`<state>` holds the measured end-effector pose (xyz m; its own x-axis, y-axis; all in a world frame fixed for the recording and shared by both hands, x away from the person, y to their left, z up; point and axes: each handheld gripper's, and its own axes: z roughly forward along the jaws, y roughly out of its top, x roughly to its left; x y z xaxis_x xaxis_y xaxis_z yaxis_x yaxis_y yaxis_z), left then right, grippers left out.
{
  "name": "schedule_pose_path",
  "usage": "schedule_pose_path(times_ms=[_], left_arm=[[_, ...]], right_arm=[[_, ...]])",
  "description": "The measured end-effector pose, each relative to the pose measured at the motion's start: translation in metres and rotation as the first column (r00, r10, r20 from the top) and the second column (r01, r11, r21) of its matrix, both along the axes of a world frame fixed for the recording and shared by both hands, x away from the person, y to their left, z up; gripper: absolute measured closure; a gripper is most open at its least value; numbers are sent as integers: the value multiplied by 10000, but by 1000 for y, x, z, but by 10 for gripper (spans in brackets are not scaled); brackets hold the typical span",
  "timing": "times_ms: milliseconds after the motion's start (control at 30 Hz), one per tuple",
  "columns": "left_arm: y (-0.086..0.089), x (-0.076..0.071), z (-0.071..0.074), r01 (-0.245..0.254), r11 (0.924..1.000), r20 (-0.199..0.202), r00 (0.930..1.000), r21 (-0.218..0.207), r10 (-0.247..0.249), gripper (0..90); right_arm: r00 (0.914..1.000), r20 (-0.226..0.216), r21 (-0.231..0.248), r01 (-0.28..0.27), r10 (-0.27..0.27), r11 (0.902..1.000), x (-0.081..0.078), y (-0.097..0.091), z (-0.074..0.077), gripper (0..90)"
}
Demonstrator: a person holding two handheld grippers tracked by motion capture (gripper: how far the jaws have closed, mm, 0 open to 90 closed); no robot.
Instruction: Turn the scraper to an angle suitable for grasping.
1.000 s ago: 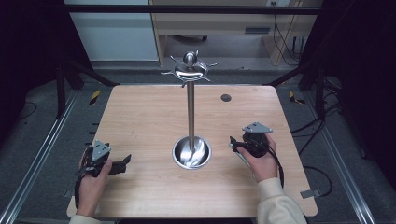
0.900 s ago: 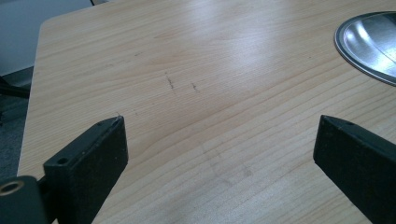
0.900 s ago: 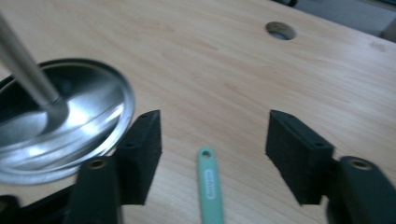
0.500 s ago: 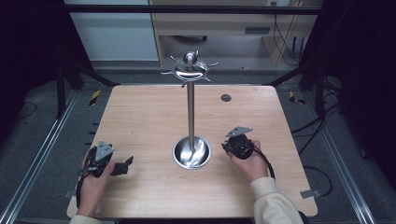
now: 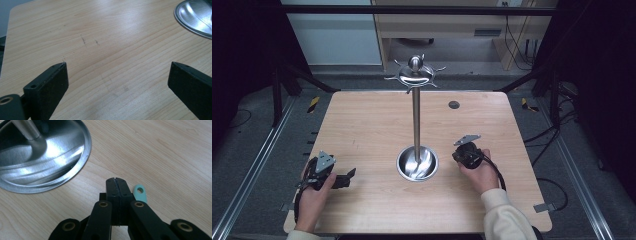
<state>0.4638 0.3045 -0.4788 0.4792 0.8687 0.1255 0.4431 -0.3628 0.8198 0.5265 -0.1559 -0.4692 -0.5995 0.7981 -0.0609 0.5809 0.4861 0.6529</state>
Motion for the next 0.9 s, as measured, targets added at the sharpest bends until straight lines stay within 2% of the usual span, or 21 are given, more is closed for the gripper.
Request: schedule_pose_path(times_ms=[133,300,700,900], left_arm=[[0,0,0,38,10000,-38,10000,56,-38,29],[-1,0,-1,107,9999,-81,9999,60,-107,29],[-2,0,-1,130,9999,-115,9999,99,-129,28],[-2,0,-1,191,9997,-144,9997,149,-189,28]], right_arm=[[9994,-184,-302,286,-292,9991,4,-5,-3,900],[9982,-323,-377,493,-506,9981,6,-8,-5,900],[9958,-617,-578,641,-677,9963,9,-12,-11,900],[9959,-610,-592,636,-672,9962,9,-12,-11,900]])
